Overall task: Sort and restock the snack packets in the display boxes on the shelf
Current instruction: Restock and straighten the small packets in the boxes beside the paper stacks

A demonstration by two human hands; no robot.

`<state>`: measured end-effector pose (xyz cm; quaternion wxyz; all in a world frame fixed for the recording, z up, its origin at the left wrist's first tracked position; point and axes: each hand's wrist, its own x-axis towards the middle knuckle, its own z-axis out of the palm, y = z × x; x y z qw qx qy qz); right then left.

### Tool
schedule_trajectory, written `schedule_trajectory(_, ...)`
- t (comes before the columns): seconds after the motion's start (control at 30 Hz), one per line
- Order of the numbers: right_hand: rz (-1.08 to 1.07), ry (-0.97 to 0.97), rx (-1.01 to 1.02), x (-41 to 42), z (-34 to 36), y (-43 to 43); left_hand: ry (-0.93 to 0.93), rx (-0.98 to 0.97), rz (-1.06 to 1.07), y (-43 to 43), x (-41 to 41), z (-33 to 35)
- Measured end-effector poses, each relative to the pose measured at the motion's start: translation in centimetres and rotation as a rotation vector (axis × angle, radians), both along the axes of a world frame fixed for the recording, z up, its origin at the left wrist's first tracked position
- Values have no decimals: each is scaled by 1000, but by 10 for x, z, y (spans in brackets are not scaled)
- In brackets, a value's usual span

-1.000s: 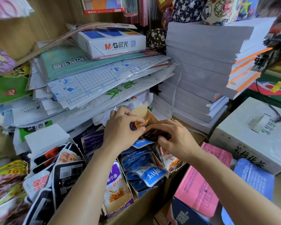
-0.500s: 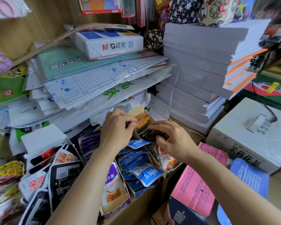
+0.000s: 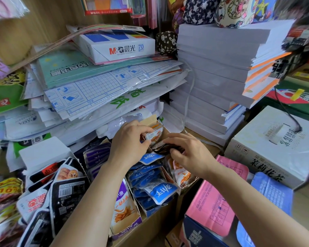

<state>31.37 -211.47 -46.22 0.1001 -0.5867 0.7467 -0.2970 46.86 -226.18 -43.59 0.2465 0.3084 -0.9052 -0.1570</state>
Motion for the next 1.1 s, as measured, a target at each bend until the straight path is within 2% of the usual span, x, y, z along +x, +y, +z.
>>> schedule_trajectory(0.47, -1, -59, 44, 3, 3, 2, 62, -61, 68, 4, -3, -9)
schedule_trajectory(0.57, -13, -117, 34, 2, 3, 2, 203, -43, 64, 2, -3, -7)
schedule_trajectory(0.7, -25, -289, 24, 1, 4, 1, 491, 113, 138, 3, -2, 11)
schedule_trajectory(0.83, -43, -597, -56, 0, 8, -1, 787, 321, 165, 5, 1, 27)
schedule_trajectory(0.93, -58, -819, -85, 1, 12, -1, 857, 508, 124, 11, 3, 33)
schedule_trajectory(1.1, -140, -938, -133, 1, 12, -6, 916, 808, 75, 12, 1, 29)
